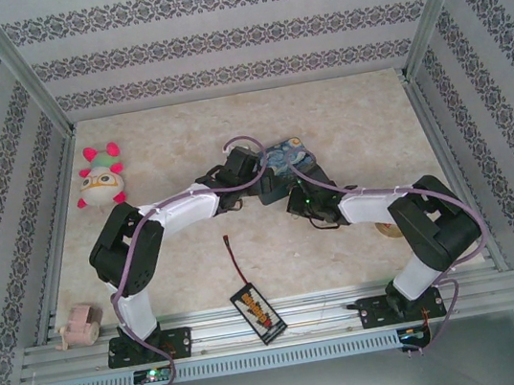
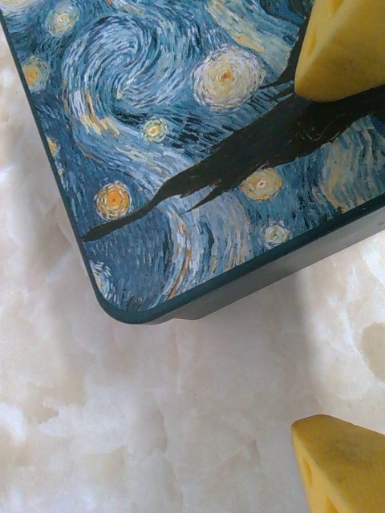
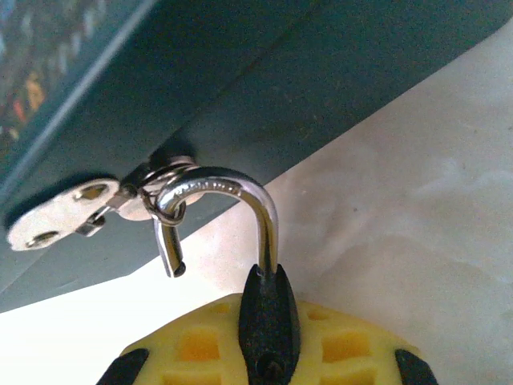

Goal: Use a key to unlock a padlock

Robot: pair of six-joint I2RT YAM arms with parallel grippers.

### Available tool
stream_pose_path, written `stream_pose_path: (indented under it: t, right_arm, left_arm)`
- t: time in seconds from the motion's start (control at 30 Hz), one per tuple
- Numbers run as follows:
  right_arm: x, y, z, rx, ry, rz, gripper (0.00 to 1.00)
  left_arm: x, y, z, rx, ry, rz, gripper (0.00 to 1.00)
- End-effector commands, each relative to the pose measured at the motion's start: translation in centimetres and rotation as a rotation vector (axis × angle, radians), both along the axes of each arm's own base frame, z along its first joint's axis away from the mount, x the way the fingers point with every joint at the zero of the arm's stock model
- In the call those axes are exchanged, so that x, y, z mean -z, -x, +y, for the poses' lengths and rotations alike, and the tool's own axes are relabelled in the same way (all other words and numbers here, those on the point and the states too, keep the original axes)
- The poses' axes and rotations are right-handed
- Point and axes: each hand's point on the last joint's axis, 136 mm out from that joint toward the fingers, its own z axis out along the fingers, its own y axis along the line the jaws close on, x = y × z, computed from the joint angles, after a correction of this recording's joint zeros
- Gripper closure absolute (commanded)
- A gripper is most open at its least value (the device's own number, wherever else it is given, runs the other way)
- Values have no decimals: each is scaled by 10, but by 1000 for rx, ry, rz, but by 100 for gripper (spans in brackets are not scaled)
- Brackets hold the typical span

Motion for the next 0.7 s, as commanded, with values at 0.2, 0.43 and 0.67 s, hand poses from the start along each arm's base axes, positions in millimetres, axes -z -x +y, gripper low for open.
stream_pose_path:
  t: [0.2,0.43,0.67]
  right_arm:
    - [-10,-10,1,30,-74,-39,100]
    - [-9,-11,1,44,-103,-41,100]
    - [-11,-10,-5,72,-131,-54,100]
  left_arm:
    - [40,27,36,-30,-137,135,1]
    - [41,27,38,-38,-132,138,1]
    - [40,28,40,-46,-123,137,1]
